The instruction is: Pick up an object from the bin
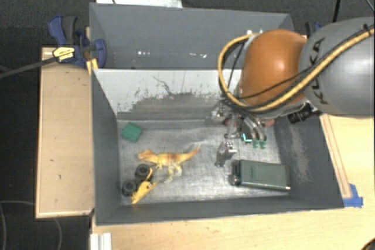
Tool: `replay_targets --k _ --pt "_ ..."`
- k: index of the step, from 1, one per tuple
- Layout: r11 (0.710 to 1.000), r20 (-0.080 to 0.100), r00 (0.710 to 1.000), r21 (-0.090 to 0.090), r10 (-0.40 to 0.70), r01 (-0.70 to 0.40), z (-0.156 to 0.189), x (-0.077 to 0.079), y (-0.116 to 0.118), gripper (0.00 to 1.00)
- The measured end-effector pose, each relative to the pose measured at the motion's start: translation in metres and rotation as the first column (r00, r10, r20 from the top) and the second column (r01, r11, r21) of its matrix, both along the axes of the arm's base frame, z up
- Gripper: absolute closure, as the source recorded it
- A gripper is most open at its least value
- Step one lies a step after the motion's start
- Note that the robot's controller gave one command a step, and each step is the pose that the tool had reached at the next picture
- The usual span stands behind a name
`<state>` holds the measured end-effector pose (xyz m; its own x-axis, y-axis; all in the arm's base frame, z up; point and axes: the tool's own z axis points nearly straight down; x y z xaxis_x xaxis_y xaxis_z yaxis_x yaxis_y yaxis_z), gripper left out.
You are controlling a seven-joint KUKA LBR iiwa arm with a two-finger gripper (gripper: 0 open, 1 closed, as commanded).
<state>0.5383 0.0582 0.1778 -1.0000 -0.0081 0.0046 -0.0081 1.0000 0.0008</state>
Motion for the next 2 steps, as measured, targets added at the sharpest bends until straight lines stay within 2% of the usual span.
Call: replay_targets --k 1,2 --pt "1.0 0.008 1.0 0.001 -0.002 0.002 0.004 0.002 0.0 0.0" --pt "0.999 0.013 0.999 0.0 0.048 -0.048 -0.053 -0.012 0.038 0.0"
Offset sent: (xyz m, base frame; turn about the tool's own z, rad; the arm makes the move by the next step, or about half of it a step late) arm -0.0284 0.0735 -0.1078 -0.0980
